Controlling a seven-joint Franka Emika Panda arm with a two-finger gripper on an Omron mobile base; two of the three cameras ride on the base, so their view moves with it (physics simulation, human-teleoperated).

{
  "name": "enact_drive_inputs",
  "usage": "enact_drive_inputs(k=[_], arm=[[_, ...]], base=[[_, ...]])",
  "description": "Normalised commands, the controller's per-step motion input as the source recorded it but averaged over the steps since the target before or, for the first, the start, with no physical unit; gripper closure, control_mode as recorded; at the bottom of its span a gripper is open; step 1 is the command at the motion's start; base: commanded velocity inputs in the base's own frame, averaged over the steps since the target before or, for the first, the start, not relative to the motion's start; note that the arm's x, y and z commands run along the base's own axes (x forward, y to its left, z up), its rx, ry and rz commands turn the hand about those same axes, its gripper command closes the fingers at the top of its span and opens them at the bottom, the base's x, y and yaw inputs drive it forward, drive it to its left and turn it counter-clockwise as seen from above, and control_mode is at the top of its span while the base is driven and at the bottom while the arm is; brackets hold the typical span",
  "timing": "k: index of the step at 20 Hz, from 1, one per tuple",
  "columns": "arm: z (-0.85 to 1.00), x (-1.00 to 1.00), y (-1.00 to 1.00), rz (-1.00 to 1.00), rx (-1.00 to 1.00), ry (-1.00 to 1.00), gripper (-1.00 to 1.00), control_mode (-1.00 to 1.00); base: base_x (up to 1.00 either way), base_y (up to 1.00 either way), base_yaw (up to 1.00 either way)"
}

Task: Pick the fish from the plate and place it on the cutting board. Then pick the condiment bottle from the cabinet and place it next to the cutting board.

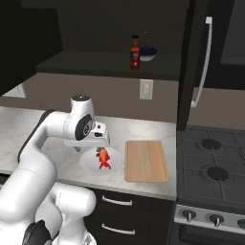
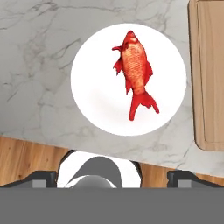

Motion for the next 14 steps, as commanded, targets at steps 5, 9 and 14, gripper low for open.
enact_drive_inputs(k=[5, 9, 14], arm=[[-0.12, 0.15, -0.13, 0.03, 0.0, 0.0, -1.0, -1.0], [-0.17, 0.16, -0.15, 0.03, 0.0, 0.0, -1.0, -1.0], [-0.22, 0.14, -0.12, 0.04, 0.0, 0.0, -1.0, -1.0]], base=[[0.0, 0.0, 0.0], [0.0, 0.0, 0.0], [0.0, 0.0, 0.0]])
